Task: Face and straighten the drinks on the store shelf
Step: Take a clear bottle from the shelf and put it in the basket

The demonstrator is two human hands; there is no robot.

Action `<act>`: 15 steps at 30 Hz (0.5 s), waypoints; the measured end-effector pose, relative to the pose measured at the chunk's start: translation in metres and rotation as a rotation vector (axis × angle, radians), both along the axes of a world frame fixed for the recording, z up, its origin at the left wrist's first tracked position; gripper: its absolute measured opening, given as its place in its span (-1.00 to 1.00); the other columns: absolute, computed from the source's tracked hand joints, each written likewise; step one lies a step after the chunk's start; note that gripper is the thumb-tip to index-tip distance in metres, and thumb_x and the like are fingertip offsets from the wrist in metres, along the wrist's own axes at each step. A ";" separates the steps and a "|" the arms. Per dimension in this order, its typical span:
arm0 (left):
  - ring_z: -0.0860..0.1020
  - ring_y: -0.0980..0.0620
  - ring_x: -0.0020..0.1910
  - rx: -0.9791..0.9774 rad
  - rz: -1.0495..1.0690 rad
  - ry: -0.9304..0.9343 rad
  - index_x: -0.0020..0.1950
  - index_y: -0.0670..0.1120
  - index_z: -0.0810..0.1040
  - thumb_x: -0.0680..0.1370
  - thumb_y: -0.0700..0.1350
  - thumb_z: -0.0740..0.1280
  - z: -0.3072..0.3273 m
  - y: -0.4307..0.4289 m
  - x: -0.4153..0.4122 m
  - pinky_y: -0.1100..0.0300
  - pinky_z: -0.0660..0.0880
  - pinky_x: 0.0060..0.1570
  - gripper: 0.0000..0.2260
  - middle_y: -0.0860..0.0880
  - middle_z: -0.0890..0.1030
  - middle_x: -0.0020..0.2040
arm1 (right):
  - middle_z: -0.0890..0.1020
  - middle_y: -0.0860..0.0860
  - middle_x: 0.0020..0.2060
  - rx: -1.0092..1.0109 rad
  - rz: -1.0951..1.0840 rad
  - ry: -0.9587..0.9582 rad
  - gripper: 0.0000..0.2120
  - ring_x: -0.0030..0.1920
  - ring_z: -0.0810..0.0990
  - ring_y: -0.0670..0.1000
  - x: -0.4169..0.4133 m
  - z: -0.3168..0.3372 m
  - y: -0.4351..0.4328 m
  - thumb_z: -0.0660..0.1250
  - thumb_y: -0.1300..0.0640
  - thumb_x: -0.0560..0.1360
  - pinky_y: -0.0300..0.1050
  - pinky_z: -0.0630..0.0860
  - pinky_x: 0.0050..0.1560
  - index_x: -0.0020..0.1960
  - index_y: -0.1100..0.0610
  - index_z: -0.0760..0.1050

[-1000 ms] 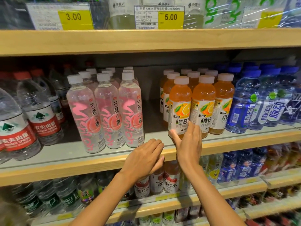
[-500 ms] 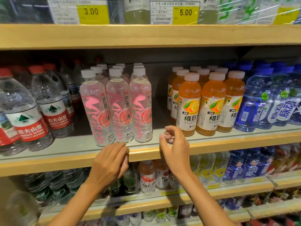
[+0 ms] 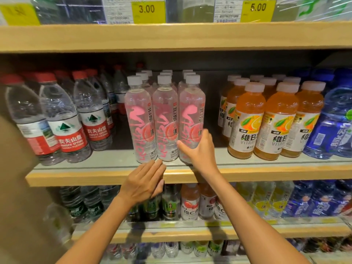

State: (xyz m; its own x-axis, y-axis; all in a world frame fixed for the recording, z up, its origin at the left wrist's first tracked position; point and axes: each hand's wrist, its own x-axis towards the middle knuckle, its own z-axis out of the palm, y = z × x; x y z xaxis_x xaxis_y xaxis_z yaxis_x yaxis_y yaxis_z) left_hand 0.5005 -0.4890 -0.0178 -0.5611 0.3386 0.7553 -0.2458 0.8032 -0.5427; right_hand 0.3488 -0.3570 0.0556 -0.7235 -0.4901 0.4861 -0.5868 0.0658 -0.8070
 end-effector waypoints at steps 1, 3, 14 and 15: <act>0.65 -0.13 -0.01 0.013 -0.001 -0.003 0.21 -0.20 0.47 0.60 -0.02 0.13 0.001 0.001 0.001 0.07 0.47 0.08 -0.68 -0.18 0.66 0.07 | 0.43 0.04 0.02 -0.015 -0.002 0.013 -0.45 -0.03 0.37 -0.12 0.001 0.001 0.002 0.52 -0.02 0.35 -0.51 0.31 -0.18 0.16 0.19 0.35; 0.64 -0.13 0.00 0.055 -0.007 -0.015 0.18 -0.21 0.50 0.59 -0.03 0.14 0.004 0.004 0.002 0.07 0.47 0.07 -0.68 -0.18 0.66 0.08 | 0.47 0.05 0.01 -0.041 0.006 0.015 -0.46 -0.02 0.45 -0.05 0.004 0.003 0.009 0.53 0.02 0.34 -0.43 0.37 -0.12 0.15 0.19 0.34; 0.58 0.09 -0.12 0.922 -0.101 0.002 0.04 -0.10 0.55 0.59 -0.05 0.20 0.066 0.065 0.007 0.24 0.49 -0.17 -0.81 0.01 0.60 -0.08 | 0.63 -0.13 -0.13 -0.181 0.378 -0.141 -0.54 -0.16 0.61 -0.28 0.030 0.026 0.069 0.53 0.20 0.28 -0.44 0.46 -0.12 0.11 0.11 0.43; 0.57 0.18 -0.07 1.116 -0.197 0.077 0.07 -0.04 0.54 0.60 -0.03 0.21 0.082 0.075 0.004 0.34 0.47 -0.09 -0.84 0.07 0.61 -0.05 | 0.64 -0.13 -0.17 -0.179 0.421 -0.158 -0.55 -0.17 0.62 -0.26 0.034 0.025 0.073 0.50 0.18 0.26 -0.41 0.47 -0.14 0.10 0.10 0.43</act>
